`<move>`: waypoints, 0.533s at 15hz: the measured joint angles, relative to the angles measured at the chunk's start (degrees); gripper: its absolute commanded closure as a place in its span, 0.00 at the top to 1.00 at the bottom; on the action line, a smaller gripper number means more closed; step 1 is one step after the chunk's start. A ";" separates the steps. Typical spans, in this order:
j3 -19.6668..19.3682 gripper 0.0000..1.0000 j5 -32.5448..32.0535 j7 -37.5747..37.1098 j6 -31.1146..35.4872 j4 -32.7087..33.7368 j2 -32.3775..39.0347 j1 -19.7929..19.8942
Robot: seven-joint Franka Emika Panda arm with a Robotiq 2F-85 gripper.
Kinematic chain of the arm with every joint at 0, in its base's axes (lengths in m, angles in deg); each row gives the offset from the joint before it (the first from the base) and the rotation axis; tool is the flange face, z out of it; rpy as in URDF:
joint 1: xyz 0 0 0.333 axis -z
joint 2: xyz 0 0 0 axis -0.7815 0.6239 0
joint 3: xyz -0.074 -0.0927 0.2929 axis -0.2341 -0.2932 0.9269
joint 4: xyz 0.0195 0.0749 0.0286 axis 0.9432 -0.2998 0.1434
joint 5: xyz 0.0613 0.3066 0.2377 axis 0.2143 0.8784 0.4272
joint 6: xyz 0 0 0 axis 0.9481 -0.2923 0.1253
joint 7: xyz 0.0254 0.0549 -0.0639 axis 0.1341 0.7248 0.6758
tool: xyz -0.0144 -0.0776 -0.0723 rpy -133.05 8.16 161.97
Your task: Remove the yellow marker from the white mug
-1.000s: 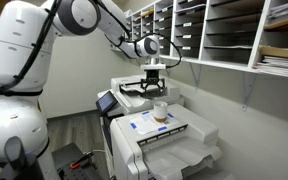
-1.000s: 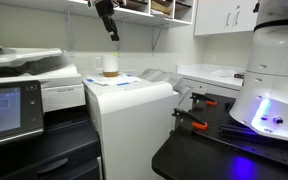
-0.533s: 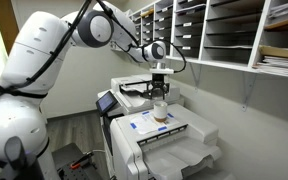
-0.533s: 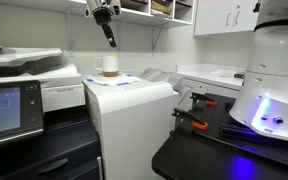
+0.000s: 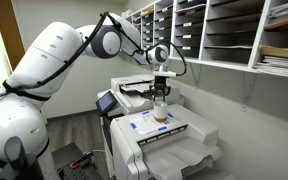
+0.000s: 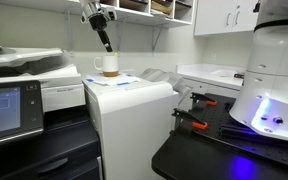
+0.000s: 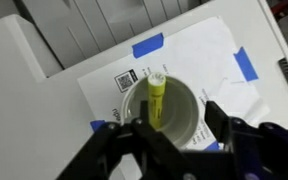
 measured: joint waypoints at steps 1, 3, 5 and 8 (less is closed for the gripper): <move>0.04 0.64 0.00 0.00 -0.95 1.15 0.75 0.04; 0.06 0.64 0.00 0.00 -2.83 3.27 2.31 0.09; 0.06 0.62 -0.11 0.00 -3.96 4.98 3.91 0.16; -0.10 0.56 -0.53 0.00 -4.06 7.21 6.17 0.33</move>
